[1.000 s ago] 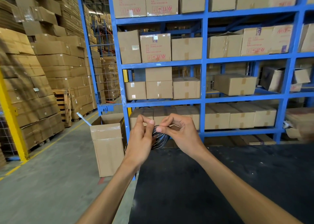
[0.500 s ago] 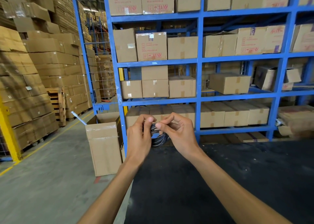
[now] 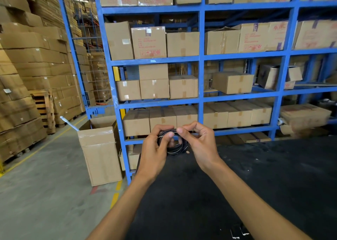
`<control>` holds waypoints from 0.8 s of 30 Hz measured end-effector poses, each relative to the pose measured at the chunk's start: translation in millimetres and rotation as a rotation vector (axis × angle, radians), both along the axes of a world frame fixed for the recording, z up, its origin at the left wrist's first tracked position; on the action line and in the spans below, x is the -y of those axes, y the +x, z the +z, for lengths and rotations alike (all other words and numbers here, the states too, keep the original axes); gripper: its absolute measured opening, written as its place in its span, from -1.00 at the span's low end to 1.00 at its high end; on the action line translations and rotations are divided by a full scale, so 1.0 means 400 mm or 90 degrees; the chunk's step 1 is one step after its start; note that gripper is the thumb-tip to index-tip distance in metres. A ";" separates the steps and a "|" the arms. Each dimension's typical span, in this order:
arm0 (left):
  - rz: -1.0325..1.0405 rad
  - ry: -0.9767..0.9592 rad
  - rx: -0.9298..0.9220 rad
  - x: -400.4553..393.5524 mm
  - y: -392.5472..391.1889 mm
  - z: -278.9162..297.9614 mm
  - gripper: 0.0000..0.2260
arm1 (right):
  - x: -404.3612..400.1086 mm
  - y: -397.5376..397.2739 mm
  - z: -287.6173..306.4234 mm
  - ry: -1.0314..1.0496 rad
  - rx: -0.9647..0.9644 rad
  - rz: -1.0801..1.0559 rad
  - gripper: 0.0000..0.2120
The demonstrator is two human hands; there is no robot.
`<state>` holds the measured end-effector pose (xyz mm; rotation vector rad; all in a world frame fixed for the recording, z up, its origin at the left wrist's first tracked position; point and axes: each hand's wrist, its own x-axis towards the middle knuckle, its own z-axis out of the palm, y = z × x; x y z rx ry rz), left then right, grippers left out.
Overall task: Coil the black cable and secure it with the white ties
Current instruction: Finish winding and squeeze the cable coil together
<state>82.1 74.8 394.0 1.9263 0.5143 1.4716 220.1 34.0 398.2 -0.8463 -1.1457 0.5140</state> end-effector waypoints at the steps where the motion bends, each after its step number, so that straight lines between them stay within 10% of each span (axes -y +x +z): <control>1: 0.004 -0.004 0.015 0.002 0.013 -0.006 -0.88 | 0.004 0.007 -0.003 -0.005 0.003 -0.003 -0.90; 24: -0.053 -0.219 0.117 0.073 0.336 -0.085 -0.88 | 0.069 0.317 -0.140 0.124 0.248 -0.294 -0.86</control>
